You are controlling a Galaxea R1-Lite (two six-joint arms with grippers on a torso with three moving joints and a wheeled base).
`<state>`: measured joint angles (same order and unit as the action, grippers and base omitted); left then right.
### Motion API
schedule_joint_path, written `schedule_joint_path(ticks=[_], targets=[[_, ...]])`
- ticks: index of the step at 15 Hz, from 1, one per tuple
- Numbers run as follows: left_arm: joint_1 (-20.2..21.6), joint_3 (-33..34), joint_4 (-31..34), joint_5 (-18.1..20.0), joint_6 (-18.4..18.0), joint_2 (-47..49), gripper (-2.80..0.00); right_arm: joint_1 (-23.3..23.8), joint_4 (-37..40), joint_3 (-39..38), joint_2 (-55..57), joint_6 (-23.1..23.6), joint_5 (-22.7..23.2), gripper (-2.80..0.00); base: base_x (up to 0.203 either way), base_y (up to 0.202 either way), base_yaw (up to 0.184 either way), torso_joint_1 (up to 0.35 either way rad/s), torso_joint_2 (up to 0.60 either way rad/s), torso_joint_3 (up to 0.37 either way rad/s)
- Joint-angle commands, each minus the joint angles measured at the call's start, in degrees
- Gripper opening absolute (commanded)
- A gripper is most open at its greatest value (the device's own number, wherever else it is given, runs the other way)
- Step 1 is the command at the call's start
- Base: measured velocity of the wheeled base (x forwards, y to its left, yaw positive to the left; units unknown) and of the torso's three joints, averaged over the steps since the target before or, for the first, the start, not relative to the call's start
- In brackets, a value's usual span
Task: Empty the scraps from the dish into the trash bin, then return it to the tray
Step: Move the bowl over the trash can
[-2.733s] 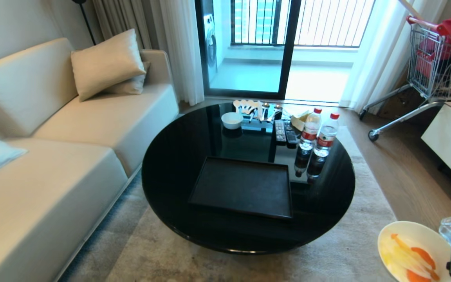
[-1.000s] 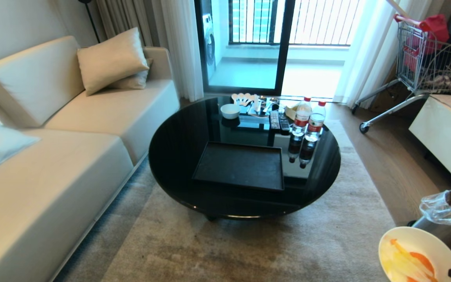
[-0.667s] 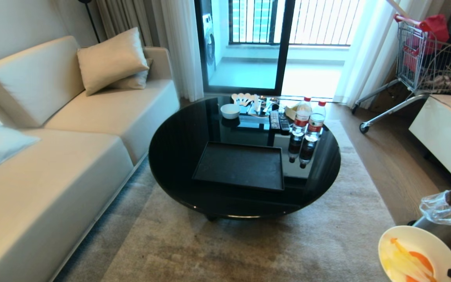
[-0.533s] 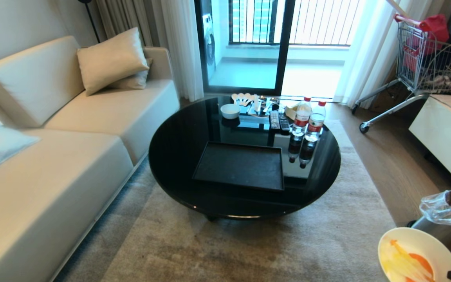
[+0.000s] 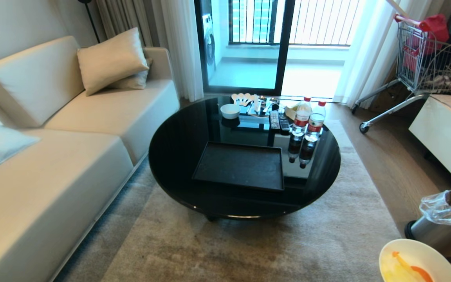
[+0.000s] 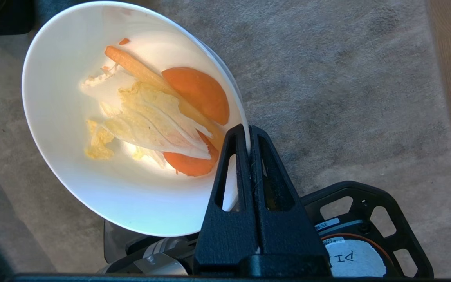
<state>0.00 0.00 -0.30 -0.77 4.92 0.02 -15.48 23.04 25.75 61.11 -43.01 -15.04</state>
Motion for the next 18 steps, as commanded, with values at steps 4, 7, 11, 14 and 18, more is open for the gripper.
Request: schedule_joint_path(ticks=[4,7,11,14,18], targets=[[0.0,0.0,-0.05,-0.02,0.08,-0.02,-2.8,-0.43,0.16,-0.88,0.78,-1.11,-0.07,-2.8,0.0,0.0,0.0,0.0,0.0,0.0],[0.0,0.0,-0.05,-0.02,0.08,-0.02,-2.8,-0.43,0.08,-1.23,1.2,-1.11,-0.07,-2.8,0.0,0.0,0.0,0.0,0.0,0.0],[0.0,0.0,-0.05,-0.02,0.0,-0.02,-2.8,-0.34,-0.01,-1.23,1.38,-1.11,0.01,-2.8,0.002,0.009,-0.135,0.003,0.0,0.002],[0.0,0.0,-0.05,-0.02,0.08,-0.02,-2.8,-0.34,-0.1,-1.23,1.47,-1.11,-0.07,-2.8,0.0,0.012,-0.166,0.004,0.0,0.002],[0.0,0.0,-0.05,-0.02,0.08,-0.02,-2.8,-0.34,-0.28,-1.14,1.81,-1.02,-0.07,-2.8,0.0,0.011,-0.167,0.003,0.0,0.003]])
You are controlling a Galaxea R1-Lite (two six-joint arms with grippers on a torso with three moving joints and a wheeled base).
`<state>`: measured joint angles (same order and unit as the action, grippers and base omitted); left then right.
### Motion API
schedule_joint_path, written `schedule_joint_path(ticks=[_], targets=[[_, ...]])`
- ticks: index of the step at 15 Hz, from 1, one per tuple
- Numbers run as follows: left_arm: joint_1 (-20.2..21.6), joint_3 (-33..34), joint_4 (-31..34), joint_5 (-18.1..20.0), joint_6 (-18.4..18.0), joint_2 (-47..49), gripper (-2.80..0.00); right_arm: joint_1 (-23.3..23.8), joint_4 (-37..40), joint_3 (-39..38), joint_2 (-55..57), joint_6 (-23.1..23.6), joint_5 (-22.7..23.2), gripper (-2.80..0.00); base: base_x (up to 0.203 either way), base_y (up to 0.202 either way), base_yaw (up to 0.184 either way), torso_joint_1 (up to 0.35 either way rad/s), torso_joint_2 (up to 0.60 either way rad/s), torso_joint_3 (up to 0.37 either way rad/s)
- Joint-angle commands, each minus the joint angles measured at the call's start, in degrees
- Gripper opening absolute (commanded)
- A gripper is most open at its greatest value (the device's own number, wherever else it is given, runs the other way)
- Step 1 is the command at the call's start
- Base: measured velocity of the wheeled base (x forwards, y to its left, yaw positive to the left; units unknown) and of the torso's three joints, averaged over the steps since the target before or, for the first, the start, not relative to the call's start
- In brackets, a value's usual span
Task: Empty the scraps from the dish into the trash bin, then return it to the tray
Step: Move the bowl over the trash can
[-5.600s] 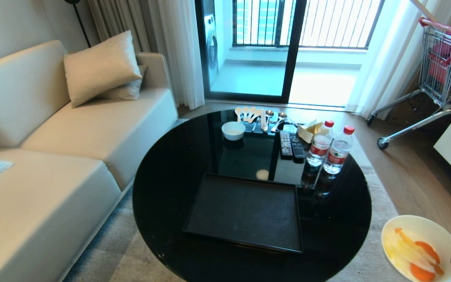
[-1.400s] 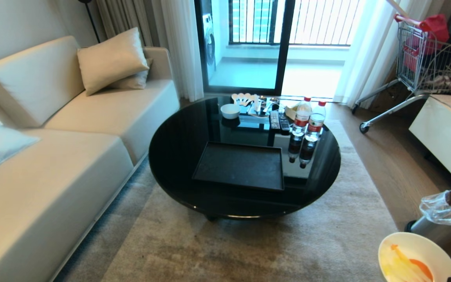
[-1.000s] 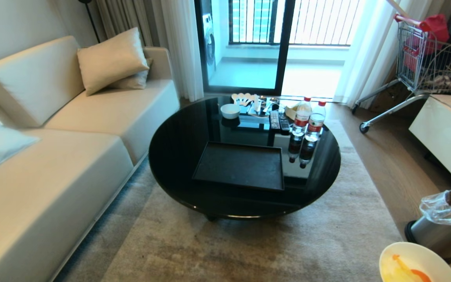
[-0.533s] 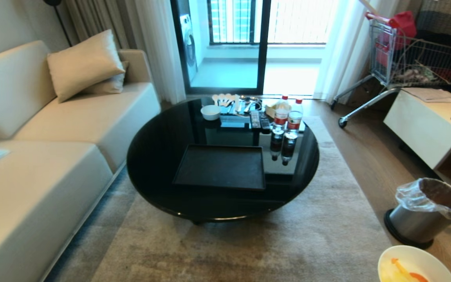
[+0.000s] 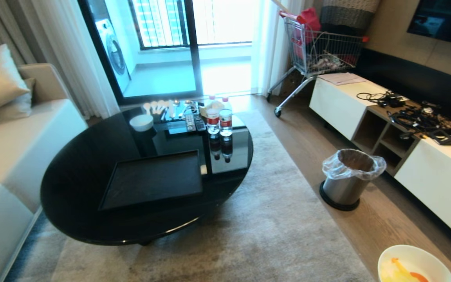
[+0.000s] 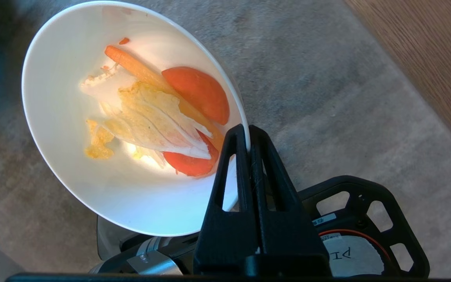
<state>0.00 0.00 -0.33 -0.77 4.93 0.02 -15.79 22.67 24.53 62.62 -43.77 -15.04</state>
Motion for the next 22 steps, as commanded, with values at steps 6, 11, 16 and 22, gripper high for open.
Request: schedule_joint_path(ticks=[6,11,16,22], targets=[[0.0,0.0,-0.02,-0.02,0.07,-0.02,-2.8,-0.03,0.09,-0.01,0.31,-0.27,-0.07,-2.8,-0.001,0.011,-0.167,0.0,0.0,0.002],[0.0,0.0,-0.02,-0.02,-0.01,-0.02,-2.8,-0.03,0.09,-0.01,0.31,-0.35,-0.07,-2.8,0.0,0.011,-0.164,0.002,0.0,0.003],[0.0,0.0,-0.02,-0.02,0.08,-0.02,-2.8,-0.12,-0.09,0.17,0.22,0.09,-0.16,-2.8,-0.001,0.008,-0.108,0.002,0.0,0.002],[0.0,0.0,-0.02,-0.02,0.06,-0.02,-2.8,-1.26,0.0,0.52,0.31,0.35,-0.43,-2.8,0.0,0.0,0.0,0.0,0.0,0.0]])
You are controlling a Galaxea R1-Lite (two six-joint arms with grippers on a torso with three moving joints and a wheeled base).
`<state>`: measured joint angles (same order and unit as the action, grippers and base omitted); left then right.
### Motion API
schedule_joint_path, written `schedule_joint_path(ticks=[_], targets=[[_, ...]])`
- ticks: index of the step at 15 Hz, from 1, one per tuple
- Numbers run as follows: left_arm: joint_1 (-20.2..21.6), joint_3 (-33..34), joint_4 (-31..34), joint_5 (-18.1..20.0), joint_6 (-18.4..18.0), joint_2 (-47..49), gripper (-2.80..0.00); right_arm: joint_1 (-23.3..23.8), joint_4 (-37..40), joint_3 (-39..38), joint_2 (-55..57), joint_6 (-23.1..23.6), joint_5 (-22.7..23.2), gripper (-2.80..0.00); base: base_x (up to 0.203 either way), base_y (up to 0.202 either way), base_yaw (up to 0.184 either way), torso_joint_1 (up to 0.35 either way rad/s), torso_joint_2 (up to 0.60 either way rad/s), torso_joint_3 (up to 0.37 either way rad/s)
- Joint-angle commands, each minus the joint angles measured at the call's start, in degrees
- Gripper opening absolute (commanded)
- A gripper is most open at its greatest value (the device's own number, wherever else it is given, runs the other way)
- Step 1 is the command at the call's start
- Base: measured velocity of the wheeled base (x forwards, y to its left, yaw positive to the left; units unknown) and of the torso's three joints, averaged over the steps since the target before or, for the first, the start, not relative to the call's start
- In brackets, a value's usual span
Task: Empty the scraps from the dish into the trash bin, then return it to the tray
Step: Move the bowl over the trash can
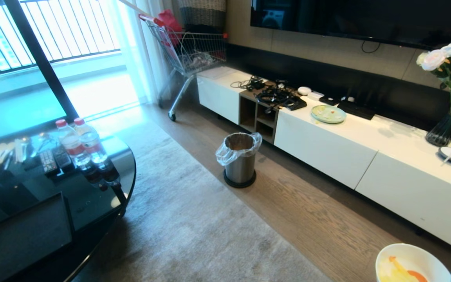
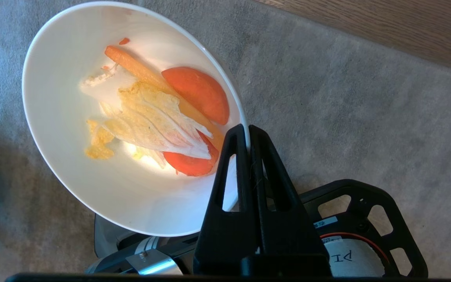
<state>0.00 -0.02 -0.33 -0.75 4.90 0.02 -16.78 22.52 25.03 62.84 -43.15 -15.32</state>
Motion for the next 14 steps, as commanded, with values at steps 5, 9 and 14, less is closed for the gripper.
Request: schedule_joint_path(ticks=[5,9,14], targets=[[0.0,0.02,-0.02,-0.04,0.04,-0.02,-2.8,-0.18,0.15,-0.15,-0.29,-0.26,-0.06,-2.8,0.0,0.0,0.0,0.0,0.0,0.0],[0.0,0.02,-0.02,-0.04,0.11,-0.02,-2.8,-0.18,0.42,-0.24,-0.45,-0.34,-0.15,-2.8,0.0,0.0,0.0,0.0,0.0,0.0],[0.0,0.02,-0.02,-0.04,0.02,-0.02,-2.8,-0.36,0.16,-0.51,-0.18,-0.61,-0.06,-2.8,0.0,0.0,0.0,0.0,0.0,0.0]])
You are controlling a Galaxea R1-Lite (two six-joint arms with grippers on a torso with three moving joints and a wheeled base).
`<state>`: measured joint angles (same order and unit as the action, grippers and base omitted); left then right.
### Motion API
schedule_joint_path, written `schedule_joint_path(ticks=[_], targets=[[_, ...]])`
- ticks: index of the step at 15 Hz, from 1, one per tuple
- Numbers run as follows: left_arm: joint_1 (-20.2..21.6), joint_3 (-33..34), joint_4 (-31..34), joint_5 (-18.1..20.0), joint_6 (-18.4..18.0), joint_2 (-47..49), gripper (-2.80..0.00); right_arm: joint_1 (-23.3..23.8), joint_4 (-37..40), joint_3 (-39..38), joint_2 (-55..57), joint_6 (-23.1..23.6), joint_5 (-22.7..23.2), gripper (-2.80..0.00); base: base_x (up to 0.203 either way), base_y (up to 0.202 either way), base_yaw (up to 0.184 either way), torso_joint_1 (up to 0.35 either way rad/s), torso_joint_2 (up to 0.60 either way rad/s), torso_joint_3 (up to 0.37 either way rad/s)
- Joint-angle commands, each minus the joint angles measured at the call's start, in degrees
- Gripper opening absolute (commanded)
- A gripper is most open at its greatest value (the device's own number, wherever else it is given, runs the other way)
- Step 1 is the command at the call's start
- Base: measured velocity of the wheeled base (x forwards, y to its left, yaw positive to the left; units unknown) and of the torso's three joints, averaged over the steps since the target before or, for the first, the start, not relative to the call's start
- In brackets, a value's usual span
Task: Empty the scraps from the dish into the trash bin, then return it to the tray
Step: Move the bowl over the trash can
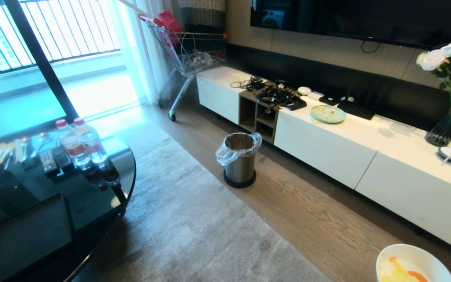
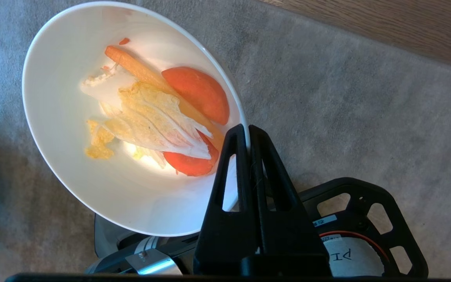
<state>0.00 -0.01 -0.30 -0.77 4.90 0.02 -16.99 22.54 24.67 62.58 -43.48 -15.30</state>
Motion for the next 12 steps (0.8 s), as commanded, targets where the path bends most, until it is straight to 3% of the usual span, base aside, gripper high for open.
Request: schedule_joint_path(ticks=[1,12], targets=[[0.0,0.01,-0.05,-0.02,0.11,-0.02,-2.8,-0.42,0.14,-0.15,0.09,-0.28,-0.08,-2.8,0.0,0.0,0.0,0.0,0.0,0.0],[0.0,0.01,-0.05,-0.02,0.02,-0.02,-2.8,-1.99,-0.04,-0.15,0.88,-1.25,-0.17,-2.8,0.011,0.0,0.0,-0.001,0.0,0.0]])
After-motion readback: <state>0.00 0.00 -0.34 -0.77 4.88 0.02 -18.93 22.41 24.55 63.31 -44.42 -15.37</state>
